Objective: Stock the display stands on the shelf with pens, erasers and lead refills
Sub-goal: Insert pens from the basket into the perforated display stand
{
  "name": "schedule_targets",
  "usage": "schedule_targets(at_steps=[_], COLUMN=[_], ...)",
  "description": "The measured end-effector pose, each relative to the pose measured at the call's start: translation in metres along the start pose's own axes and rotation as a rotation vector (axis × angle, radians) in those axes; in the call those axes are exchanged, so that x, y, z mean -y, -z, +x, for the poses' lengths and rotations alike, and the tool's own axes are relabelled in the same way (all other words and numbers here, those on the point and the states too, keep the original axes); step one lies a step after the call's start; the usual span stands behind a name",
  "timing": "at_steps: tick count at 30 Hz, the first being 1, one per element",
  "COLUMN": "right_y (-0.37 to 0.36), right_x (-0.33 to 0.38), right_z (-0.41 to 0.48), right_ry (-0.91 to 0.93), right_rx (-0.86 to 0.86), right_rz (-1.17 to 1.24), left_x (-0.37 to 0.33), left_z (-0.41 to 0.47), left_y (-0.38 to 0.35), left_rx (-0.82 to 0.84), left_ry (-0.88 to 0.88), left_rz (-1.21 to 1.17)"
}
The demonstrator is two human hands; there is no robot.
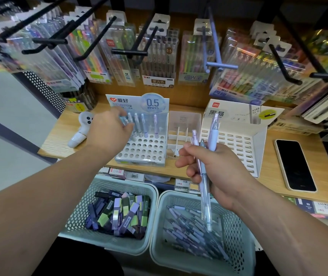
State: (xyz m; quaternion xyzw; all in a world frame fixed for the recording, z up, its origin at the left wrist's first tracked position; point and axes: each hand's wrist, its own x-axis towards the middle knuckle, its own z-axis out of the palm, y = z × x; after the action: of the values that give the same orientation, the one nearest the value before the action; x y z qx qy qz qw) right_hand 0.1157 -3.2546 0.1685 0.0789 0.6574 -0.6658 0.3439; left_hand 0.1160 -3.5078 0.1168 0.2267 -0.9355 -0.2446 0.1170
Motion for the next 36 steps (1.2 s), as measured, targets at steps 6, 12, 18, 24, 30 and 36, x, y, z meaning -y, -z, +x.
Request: schedule_targets(at_steps=[6,12,18,24,30,36], right_y=[0.001,-0.003,-0.007,-0.011,-0.007,-0.005], right_x=[0.003,0.003,-0.002,-0.004,0.000,-0.002], right_z=[-0.002,-0.005,-0.003,-0.002,0.001,0.003], right_ry=[-0.028,-0.054,-0.069,-0.057,-0.057,-0.024], right_rx=[0.041,0.179,0.143,0.204,0.140,0.078], right_rz=[0.083,0.021,-0.019,-0.034,-0.054,-0.053], left_x=[-0.017,-0.062,-0.068,-0.078,-0.073,-0.071], left_z=[-0.006,-0.037,-0.046,-0.060,-0.049,-0.043], left_y=[0.009,0.018,0.018,0.014,0.012,0.016], left_rx=[0.011,0.266,0.479,0.696,0.549,0.464], left_ry=[-0.019,-0.170,0.134,0.174,0.333,0.420], left_rz=[-0.105,-0.356,-0.767,-0.930,-1.065,-1.195])
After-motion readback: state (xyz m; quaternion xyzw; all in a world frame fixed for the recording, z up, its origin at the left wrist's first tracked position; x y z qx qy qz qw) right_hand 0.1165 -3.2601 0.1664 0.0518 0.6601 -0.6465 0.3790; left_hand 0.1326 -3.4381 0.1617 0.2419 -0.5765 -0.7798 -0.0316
